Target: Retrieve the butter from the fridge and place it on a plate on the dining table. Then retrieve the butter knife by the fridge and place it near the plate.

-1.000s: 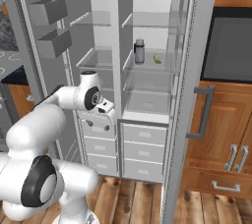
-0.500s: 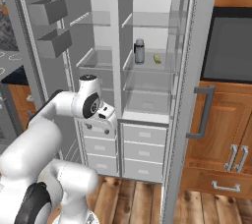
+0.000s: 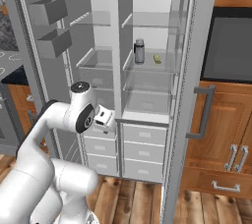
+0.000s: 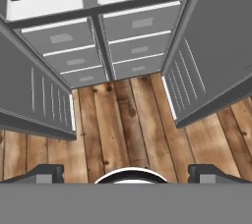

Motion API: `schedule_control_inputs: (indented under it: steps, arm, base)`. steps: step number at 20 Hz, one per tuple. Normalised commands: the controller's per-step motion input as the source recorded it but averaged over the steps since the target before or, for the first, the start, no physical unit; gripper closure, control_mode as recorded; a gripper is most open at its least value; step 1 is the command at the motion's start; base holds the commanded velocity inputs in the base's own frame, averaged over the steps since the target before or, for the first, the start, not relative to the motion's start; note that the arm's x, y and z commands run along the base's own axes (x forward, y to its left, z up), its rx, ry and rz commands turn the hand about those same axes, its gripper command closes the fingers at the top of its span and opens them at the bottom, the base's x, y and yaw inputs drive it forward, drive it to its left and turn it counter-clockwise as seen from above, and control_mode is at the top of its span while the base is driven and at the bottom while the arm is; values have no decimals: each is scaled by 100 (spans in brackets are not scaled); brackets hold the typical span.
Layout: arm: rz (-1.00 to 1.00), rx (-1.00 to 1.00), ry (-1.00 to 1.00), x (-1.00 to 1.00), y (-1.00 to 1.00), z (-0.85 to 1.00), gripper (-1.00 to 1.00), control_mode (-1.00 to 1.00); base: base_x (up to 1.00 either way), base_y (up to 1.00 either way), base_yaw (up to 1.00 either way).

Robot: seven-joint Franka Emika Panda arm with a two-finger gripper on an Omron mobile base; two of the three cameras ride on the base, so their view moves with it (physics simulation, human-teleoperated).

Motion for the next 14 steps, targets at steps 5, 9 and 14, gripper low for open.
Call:
schedule_control_inputs:
  steps: [5,9,14]
  arm:
    - [0,0,0,0,0,15,-100,-100]
    - [0,0,1,0,0,-1,-100,-100]
    - [0,0,0,0,0,0,-100,-100]
  base:
    - [0,0,0]
    - [0,0,0]
    - [0,0,0]
